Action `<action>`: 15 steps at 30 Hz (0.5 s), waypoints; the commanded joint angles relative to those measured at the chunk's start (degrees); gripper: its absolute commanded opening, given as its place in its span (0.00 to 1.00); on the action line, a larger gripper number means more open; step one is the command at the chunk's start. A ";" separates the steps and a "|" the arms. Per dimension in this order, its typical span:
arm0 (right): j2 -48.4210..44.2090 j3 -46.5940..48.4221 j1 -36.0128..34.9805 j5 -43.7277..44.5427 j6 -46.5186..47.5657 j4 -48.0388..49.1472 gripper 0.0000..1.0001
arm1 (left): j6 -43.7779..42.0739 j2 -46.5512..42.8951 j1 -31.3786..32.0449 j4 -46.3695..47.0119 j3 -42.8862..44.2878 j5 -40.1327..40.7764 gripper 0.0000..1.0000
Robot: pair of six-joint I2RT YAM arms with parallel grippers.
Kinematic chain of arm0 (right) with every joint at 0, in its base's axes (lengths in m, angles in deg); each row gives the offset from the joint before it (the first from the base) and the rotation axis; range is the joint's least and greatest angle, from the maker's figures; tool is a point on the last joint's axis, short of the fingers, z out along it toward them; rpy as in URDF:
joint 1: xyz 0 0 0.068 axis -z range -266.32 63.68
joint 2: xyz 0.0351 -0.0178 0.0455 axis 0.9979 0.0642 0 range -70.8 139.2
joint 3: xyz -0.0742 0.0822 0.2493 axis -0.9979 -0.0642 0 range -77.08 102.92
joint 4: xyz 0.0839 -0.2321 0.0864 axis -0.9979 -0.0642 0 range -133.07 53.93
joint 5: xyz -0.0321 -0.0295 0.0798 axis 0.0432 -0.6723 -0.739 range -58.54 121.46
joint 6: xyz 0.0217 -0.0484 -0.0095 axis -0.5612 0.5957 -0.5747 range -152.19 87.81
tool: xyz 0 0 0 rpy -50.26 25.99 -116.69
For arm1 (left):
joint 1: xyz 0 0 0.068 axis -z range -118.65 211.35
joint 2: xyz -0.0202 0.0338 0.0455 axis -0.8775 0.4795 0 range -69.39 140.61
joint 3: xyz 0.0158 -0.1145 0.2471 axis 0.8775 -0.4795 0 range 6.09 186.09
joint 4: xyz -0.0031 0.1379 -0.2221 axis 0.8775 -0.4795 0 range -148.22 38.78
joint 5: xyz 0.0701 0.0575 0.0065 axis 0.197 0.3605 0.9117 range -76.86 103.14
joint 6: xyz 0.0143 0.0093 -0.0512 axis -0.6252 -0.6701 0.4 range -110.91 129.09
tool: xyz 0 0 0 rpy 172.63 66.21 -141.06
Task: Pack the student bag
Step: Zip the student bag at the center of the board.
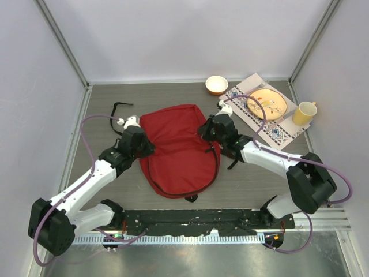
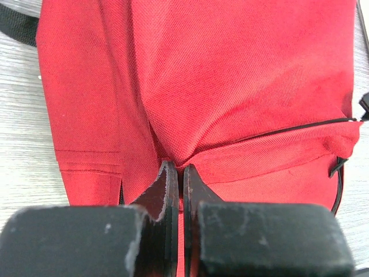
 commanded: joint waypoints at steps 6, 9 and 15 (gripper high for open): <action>-7.49 -6.00 4.38 5.09 -0.13 0.85 0.01 | -3.84 -2.72 -7.45 -2.65 -0.51 -2.56 0.00; -8.11 -7.06 4.38 4.83 -0.48 1.20 0.01 | -3.84 -2.11 -7.89 -1.07 -0.60 -5.37 0.00; -10.12 -8.91 4.56 5.09 -0.48 0.76 0.01 | -3.13 -0.17 -7.89 2.10 -1.04 -10.30 0.28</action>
